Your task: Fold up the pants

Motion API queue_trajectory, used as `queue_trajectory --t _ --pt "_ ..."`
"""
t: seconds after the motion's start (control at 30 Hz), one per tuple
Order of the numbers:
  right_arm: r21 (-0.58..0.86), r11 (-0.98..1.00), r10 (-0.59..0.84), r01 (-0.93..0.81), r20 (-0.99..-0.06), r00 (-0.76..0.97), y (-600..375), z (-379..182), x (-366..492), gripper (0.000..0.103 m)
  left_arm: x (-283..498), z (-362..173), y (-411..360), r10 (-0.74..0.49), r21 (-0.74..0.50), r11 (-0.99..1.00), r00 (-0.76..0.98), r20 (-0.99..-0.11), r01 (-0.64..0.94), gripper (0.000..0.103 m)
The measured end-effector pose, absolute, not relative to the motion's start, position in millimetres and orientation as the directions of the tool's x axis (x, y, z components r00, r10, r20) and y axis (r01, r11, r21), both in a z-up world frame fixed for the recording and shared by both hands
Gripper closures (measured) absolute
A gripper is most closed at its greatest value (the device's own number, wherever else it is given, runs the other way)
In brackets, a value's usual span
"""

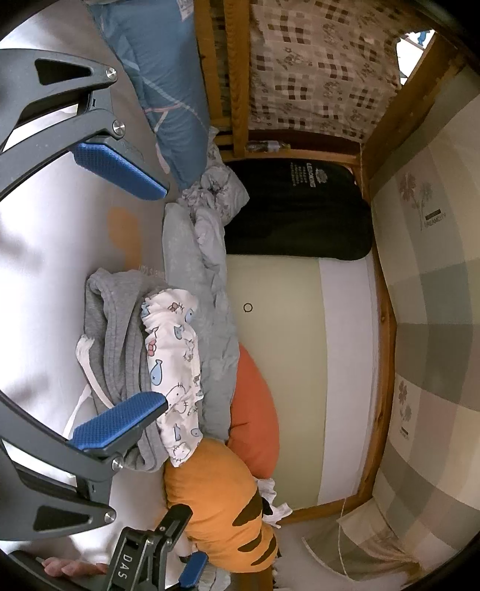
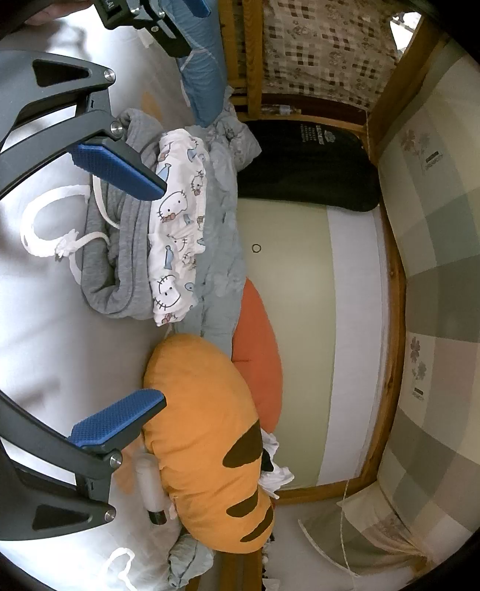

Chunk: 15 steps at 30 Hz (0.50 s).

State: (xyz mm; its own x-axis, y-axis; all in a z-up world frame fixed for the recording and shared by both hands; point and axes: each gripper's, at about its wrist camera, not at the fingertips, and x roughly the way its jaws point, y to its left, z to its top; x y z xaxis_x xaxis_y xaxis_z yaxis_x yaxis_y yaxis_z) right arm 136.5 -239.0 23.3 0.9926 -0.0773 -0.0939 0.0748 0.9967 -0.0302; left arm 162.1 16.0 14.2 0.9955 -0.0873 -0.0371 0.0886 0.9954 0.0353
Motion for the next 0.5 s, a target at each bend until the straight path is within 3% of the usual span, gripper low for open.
queue_trajectory --t 0.5 --pt "-0.042 0.997 -0.074 0.07 -0.09 0.993 -235.6 24.8 136.6 0.001 164.5 13.9 15.8 -0.078 0.05 0.996 0.996 -0.036 0.08 0.0"
